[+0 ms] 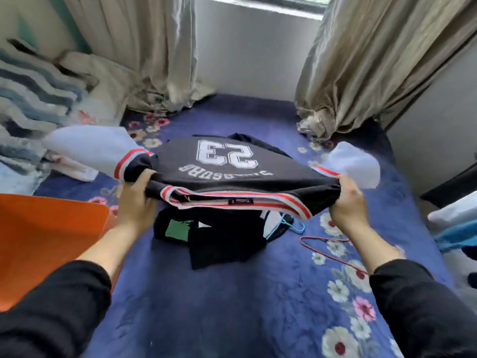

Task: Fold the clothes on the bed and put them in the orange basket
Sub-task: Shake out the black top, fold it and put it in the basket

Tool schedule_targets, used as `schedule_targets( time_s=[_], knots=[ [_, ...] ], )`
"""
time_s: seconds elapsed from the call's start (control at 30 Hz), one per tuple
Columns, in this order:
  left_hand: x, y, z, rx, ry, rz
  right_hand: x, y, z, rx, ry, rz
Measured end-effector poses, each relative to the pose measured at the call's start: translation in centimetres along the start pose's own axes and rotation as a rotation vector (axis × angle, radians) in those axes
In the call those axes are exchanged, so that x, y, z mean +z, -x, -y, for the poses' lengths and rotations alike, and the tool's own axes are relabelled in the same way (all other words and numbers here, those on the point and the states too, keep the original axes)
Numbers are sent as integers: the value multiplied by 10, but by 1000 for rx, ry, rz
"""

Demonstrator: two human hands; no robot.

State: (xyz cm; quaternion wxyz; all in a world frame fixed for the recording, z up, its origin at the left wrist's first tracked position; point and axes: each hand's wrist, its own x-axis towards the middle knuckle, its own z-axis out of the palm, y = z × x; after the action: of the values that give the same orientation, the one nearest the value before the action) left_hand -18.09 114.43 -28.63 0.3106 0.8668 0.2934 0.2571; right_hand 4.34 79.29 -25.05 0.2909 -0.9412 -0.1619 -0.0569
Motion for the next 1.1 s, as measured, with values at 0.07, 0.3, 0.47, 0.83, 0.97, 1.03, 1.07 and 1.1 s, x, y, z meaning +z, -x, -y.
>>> schedule_targets(
  time_s=[0.07, 0.3, 0.47, 0.83, 0.97, 1.03, 1.07, 1.1],
  knots=[
    [15, 38, 35, -124, -165, 190, 34, 27, -26, 72, 176, 213],
    [73, 175, 125, -376, -783, 728, 148, 146, -100, 93, 494, 723],
    [106, 244, 171, -752, -604, 956, 188, 210, -132, -104, 750, 989],
    [257, 274, 84, -33, -389, 734, 214, 206, -205, 796, -55, 314],
    [302, 302, 42, 196, -240, 866, 221, 202, -239, 1197, -289, 154],
    [315, 310, 31, 262, -287, 870, 225, 196, -246, 1330, -515, 72],
    [319, 312, 30, 256, -323, 863, 226, 191, -247, 1354, -633, 50],
    [322, 312, 30, 246, -367, 846, 226, 184, -248, 1369, -728, 45]
  ],
)
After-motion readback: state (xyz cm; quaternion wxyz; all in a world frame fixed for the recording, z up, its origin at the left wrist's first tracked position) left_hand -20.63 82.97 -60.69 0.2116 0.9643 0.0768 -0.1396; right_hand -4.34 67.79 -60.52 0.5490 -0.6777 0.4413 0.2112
